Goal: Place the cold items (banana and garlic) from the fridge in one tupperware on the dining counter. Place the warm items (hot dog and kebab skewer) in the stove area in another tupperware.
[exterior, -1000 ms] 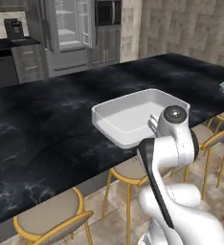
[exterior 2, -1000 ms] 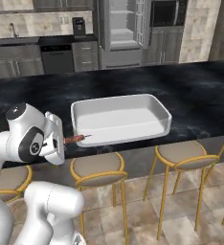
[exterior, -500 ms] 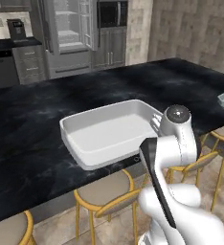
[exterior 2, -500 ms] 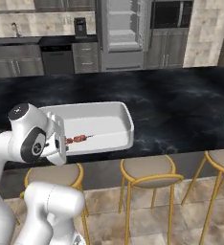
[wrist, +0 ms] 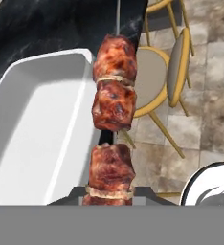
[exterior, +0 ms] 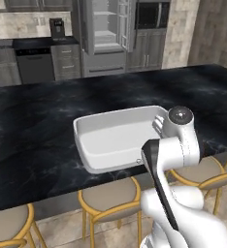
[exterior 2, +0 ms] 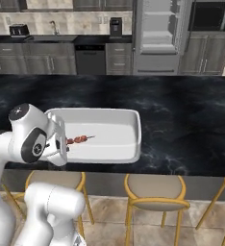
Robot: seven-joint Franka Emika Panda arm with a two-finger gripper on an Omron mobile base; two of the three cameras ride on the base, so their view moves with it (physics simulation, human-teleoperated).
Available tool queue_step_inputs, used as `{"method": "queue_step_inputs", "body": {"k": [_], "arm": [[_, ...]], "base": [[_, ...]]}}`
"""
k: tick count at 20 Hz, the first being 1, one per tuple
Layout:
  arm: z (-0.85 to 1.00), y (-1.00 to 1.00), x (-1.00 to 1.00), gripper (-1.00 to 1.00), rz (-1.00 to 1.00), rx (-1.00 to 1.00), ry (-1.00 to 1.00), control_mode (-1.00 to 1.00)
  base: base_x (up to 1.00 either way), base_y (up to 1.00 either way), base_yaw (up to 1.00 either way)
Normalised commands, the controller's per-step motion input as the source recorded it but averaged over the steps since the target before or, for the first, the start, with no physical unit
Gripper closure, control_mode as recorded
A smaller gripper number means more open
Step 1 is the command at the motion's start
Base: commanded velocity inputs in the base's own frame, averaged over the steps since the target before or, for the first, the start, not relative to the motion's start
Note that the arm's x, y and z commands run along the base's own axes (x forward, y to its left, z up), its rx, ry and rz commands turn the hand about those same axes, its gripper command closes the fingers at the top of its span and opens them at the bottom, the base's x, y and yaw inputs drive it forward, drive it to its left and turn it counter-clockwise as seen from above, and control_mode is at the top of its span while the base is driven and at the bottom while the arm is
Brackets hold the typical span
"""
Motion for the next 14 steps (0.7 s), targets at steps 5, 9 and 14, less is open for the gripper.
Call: {"method": "queue_step_inputs", "body": {"k": [5, 9, 14], "arm": [[0.02, -0.08, 0.6, 1.0, 0.1, 0.17, 0.01, -1.0], [0.03, 0.0, 1.0, 1.0, 0.0, 0.21, 0.11, -1.0], [0.03, 0.22, 1.0, 1.0, -0.19, 0.04, 0.2, -1.0]], "base": [[0.35, -0.12, 0.15], [0.0, 0.0, 0.0], [0.0, 0.0, 0.0]]}}
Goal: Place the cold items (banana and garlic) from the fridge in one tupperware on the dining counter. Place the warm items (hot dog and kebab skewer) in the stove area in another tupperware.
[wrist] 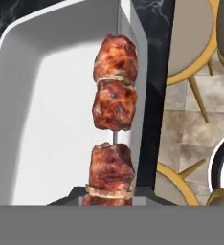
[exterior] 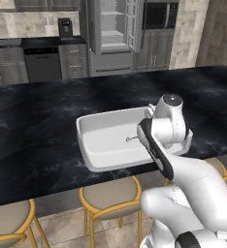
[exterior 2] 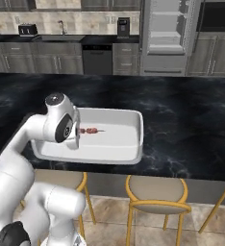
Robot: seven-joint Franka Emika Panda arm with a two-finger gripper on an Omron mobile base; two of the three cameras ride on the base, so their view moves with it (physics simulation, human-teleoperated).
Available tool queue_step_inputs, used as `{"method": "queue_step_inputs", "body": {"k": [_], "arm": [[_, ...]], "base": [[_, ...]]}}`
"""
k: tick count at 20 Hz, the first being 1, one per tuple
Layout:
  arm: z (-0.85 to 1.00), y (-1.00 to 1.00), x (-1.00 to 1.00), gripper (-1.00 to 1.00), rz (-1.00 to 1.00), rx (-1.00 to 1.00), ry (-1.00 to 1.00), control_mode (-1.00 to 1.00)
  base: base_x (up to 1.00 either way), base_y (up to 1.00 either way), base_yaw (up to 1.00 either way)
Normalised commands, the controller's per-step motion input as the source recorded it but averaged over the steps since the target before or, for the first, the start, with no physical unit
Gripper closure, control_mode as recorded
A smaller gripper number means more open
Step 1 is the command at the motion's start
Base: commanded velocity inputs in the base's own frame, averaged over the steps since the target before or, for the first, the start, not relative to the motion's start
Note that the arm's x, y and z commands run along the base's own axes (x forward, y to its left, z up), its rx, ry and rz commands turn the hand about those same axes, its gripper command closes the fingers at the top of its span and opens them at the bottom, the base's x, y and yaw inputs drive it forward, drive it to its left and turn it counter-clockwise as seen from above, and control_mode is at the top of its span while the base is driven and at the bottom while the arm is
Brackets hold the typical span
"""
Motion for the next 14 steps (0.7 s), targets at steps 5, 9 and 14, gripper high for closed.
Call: {"method": "queue_step_inputs", "body": {"k": [5, 9, 14], "arm": [[0.0, 0.03, 0.94, 1.0, -0.16, 0.03, 0.19, -1.0], [-0.14, -0.17, 0.66, 1.0, 0.0, 0.09, 0.07, -1.0], [-0.48, -0.12, 0.45, 1.0, 0.04, 0.09, 0.07, -1.0]], "base": [[0.0, 0.0, 0.0], [0.0, 0.0, 0.0], [0.0, 0.0, 0.0]]}}
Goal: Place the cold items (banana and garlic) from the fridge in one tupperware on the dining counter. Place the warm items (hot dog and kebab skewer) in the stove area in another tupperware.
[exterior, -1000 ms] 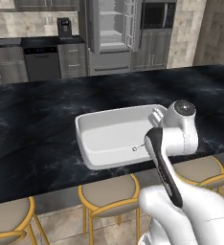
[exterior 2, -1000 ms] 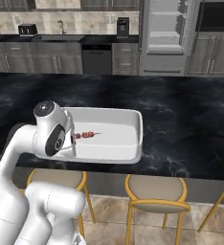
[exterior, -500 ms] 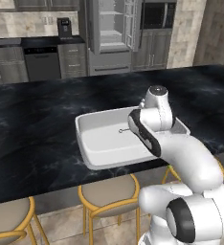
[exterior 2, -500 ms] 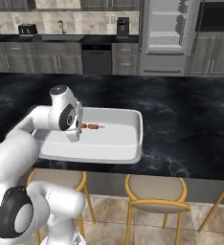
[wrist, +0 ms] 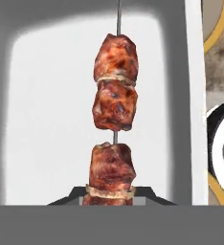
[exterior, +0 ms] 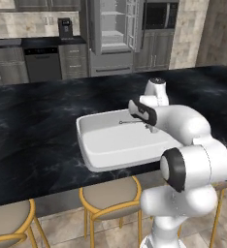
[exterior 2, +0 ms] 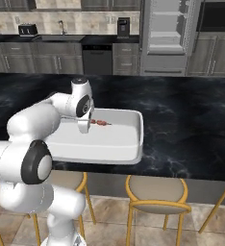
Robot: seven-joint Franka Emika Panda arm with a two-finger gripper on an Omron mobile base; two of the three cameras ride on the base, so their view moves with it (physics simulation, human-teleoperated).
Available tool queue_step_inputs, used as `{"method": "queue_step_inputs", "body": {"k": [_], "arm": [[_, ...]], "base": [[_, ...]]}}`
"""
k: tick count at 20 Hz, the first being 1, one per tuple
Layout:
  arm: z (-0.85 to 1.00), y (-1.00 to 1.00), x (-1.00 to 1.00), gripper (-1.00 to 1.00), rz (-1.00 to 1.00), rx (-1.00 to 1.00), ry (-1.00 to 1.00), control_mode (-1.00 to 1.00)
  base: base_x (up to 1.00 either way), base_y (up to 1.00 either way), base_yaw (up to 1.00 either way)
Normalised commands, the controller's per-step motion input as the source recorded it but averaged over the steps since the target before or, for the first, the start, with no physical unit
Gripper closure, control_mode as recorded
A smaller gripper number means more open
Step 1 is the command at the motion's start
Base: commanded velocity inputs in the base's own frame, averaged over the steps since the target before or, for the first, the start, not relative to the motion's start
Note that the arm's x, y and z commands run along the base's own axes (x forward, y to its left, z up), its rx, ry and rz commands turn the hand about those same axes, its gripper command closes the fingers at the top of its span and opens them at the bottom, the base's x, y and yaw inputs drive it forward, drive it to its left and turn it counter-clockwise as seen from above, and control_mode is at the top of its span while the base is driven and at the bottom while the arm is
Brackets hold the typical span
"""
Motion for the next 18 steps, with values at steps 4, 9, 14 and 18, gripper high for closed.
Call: {"method": "queue_step_inputs", "body": {"k": [4, 9, 14, 18], "arm": [[-0.67, 0.0, 0.4, 1.0, 0.05, 0.04, 0.1, -1.0], [-0.61, 0.0, 0.38, 1.0, 0.04, 0.03, 0.07, -1.0], [-0.5, -0.01, 0.26, 1.0, 0.0, 0.04, 0.0, -1.0], [-0.37, -0.06, 0.21, 1.0, 0.0, 0.04, 0.0, -1.0]], "base": [[0.0, 0.0, 0.0], [0.0, 0.0, 0.0], [0.0, 0.0, 0.0], [0.0, 0.0, 0.0]]}}
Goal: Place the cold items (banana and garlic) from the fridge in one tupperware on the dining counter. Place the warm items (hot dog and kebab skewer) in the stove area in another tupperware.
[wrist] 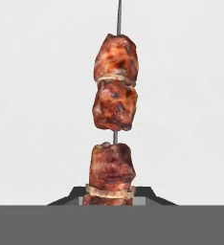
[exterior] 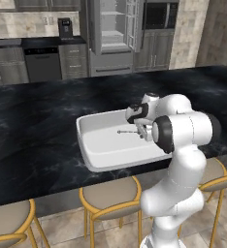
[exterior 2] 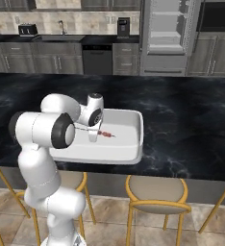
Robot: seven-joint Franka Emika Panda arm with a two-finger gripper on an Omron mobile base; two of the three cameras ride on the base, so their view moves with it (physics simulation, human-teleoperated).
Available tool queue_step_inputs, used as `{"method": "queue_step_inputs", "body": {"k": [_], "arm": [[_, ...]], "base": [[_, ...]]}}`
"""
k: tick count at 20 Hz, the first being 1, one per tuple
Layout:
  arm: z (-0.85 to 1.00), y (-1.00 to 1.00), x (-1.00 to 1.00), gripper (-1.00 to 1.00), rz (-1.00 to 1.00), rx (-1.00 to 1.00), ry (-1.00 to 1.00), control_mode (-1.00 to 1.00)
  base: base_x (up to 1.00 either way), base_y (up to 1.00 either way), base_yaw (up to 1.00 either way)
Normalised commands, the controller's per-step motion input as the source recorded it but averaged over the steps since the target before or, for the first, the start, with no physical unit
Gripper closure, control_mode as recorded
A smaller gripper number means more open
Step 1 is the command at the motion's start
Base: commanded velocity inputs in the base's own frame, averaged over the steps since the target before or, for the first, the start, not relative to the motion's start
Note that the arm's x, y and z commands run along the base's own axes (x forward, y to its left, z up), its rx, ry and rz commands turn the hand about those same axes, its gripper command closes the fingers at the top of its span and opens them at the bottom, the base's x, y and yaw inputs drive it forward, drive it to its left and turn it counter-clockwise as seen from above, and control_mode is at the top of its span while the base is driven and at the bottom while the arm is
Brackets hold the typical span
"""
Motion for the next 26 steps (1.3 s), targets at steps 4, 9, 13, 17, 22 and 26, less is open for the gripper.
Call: {"method": "queue_step_inputs", "body": {"k": [4, 9, 13, 17, 22, 26], "arm": [[-0.31, -0.06, 0.15, 1.0, 0.0, 0.01, 0.0, -1.0], [-0.2, -0.01, 0.04, 1.0, -0.02, 0.0, 0.0, -1.0], [-0.15, 0.0, 0.0, 1.0, -0.04, 0.0, 0.0, -1.0], [-0.15, 0.0, 0.0, 1.0, -0.04, 0.0, 0.0, -1.0], [-0.14, 0.0, 0.0, 1.0, -0.01, 0.0, 0.0, -1.0], [-0.14, -0.02, 0.0, 1.0, 0.0, 0.0, 0.0, -1.0]], "base": [[0.0, 0.0, 0.0], [0.0, 0.0, 0.0], [0.0, 0.0, 0.0], [0.0, 0.0, 0.0], [0.0, 0.0, 0.0], [0.0, 0.0, 0.0]]}}
